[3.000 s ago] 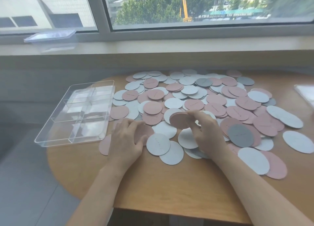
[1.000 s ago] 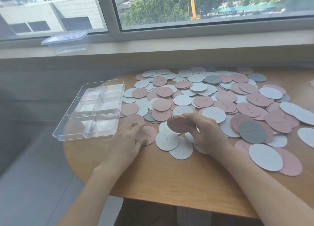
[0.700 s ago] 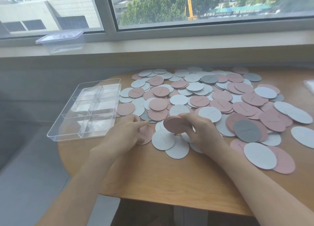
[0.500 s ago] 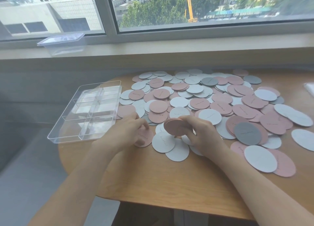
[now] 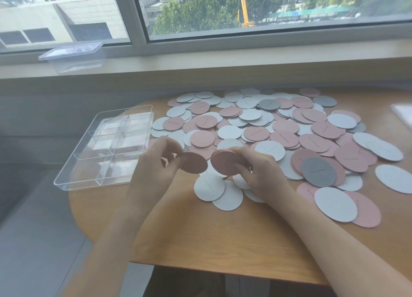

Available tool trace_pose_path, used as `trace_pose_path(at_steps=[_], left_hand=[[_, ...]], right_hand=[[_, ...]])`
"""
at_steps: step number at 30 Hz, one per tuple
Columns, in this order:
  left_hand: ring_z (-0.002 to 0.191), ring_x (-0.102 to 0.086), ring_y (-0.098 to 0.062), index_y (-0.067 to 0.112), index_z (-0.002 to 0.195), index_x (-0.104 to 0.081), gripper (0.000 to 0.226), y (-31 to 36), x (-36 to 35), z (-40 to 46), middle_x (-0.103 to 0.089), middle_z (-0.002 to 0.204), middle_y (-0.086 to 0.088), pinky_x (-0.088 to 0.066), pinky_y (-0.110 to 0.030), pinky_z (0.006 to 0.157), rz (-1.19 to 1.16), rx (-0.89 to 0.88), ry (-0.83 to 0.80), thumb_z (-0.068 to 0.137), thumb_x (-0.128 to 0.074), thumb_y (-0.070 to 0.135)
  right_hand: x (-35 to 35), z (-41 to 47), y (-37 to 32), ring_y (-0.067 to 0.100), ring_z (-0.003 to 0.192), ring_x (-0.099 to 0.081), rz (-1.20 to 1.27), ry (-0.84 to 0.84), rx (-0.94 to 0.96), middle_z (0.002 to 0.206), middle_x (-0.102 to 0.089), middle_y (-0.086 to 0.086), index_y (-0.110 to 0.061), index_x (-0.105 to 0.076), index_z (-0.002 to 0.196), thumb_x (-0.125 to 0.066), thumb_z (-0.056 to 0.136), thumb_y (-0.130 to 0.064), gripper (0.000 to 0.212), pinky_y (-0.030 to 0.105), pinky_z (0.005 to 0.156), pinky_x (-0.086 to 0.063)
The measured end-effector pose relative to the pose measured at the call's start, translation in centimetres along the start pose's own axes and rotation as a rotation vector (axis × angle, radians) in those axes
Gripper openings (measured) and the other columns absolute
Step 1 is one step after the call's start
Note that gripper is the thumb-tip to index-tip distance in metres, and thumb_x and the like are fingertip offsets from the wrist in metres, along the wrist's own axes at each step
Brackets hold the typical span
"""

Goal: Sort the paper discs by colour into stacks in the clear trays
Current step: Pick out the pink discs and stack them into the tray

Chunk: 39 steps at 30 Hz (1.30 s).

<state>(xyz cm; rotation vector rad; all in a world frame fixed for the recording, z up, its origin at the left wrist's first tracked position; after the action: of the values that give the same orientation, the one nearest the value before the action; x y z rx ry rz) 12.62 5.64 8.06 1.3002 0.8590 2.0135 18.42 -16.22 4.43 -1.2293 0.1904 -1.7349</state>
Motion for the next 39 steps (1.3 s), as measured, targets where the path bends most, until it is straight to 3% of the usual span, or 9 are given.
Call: trace_pose_path(at_steps=[3,7,14,19,21,26,29,33,39], left_hand=[[0.081,-0.064,-0.01,0.028,0.086,-0.06,0.016,0.4,-2.2,-0.4,-0.068,0.087,0.014,-0.048,-0.024,0.071,-0.059,0.0,-0.02,0.088,-0.074,0.02],[0.08,-0.066,-0.008,0.027,0.086,-0.059,0.017,-0.4,-4.7,-0.7,-0.067,0.089,0.012,-0.05,-0.022,0.067,-0.078,0.028,-0.018,0.087,-0.075,0.02],[0.077,-0.064,-0.009,0.027,0.088,-0.056,0.021,-0.2,-5.8,-1.2,-0.062,0.086,0.01,-0.045,-0.016,0.065,-0.011,-0.03,-0.076,0.086,-0.076,0.021],[0.085,-0.055,-0.004,0.032,0.097,-0.054,0.021,-2.1,-1.9,-1.3,-0.054,0.097,0.017,-0.041,-0.02,0.072,0.347,-0.078,-0.098,0.09,-0.071,0.02],[0.094,-0.056,-0.005,0.032,0.106,-0.056,0.02,-3.4,0.1,-1.7,-0.051,0.105,0.019,-0.042,-0.029,0.073,0.47,-0.03,-0.137,0.093,-0.067,0.02],[0.116,-0.048,-0.007,0.033,0.128,-0.055,0.032,-5.7,2.2,-3.1,-0.045,0.127,0.022,-0.043,-0.031,0.085,0.653,0.092,-0.308,0.097,-0.06,0.037],[0.11,-0.047,-0.006,0.03,0.133,-0.054,0.043,-6.1,2.1,-3.5,-0.045,0.13,0.021,-0.044,-0.03,0.094,0.646,0.118,-0.354,0.093,-0.066,0.038],[0.1,-0.048,-0.003,0.032,0.13,-0.057,0.042,-5.2,1.9,-3.5,-0.049,0.115,0.024,-0.042,-0.027,0.086,0.632,0.039,-0.336,0.09,-0.071,0.032],[0.075,-0.057,0.004,0.038,0.103,-0.07,0.018,-3.5,2.5,-4.0,-0.064,0.091,0.024,-0.052,-0.028,0.067,0.568,-0.078,-0.215,0.091,-0.067,0.025]], right_hand=[[-0.2,0.0,-0.2,0.007,0.074,-0.052,0.051,-0.021,0.023,0.086,-0.072,0.0,-0.013,-0.068,0.12,-0.062,0.084,-0.016,0.036,0.008,0.069,-0.041],[-0.3,-0.1,-0.3,0.011,0.08,-0.064,0.107,-0.038,0.029,0.094,-0.074,-0.005,-0.015,-0.067,0.122,-0.065,0.085,-0.017,0.037,0.021,0.075,-0.05],[-1.2,-0.2,-1.1,-0.008,0.082,-0.047,0.027,-0.095,0.096,0.101,-0.069,-0.012,-0.016,-0.065,0.124,-0.055,0.084,-0.02,0.041,0.0,0.074,-0.035],[-1.1,-0.2,-0.3,-0.022,0.079,-0.047,0.022,-0.095,0.041,0.093,-0.064,-0.017,-0.015,-0.066,0.119,-0.057,0.083,-0.016,0.036,0.002,0.072,-0.035],[-1.2,-0.2,-0.2,-0.021,0.078,-0.047,0.022,-0.103,0.042,0.091,-0.063,-0.017,-0.016,-0.066,0.117,-0.059,0.084,-0.013,0.034,0.003,0.071,-0.035],[-1.3,-0.2,-0.3,-0.022,0.079,-0.047,0.016,-0.105,0.048,0.089,-0.059,-0.021,-0.015,-0.066,0.116,-0.059,0.084,-0.012,0.033,0.002,0.07,-0.035],[-1.3,-0.3,-0.5,-0.018,0.078,-0.049,0.016,-0.108,0.052,0.088,-0.058,-0.022,-0.016,-0.067,0.115,-0.059,0.084,-0.012,0.033,0.003,0.069,-0.035],[-1.1,-0.4,-0.5,-0.017,0.077,-0.05,0.009,-0.102,0.043,0.085,-0.056,-0.025,-0.015,-0.067,0.116,-0.058,0.083,-0.014,0.034,0.002,0.069,-0.035],[-1.0,-0.5,-0.4,-0.018,0.08,-0.05,0.001,-0.107,0.039,0.091,-0.06,-0.022,-0.017,-0.066,0.119,-0.063,0.085,-0.008,0.035,0.001,0.071,-0.035]])
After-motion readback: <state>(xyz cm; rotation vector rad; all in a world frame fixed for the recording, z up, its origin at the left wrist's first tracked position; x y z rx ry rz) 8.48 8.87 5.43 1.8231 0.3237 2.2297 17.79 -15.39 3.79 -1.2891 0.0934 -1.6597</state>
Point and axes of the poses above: each hand's wrist, its own z-axis towards the middle knuckle, its own x-axis out of the back of the hand, y = z × x, the point moved 8 cm from there along z, towards the middle knuckle
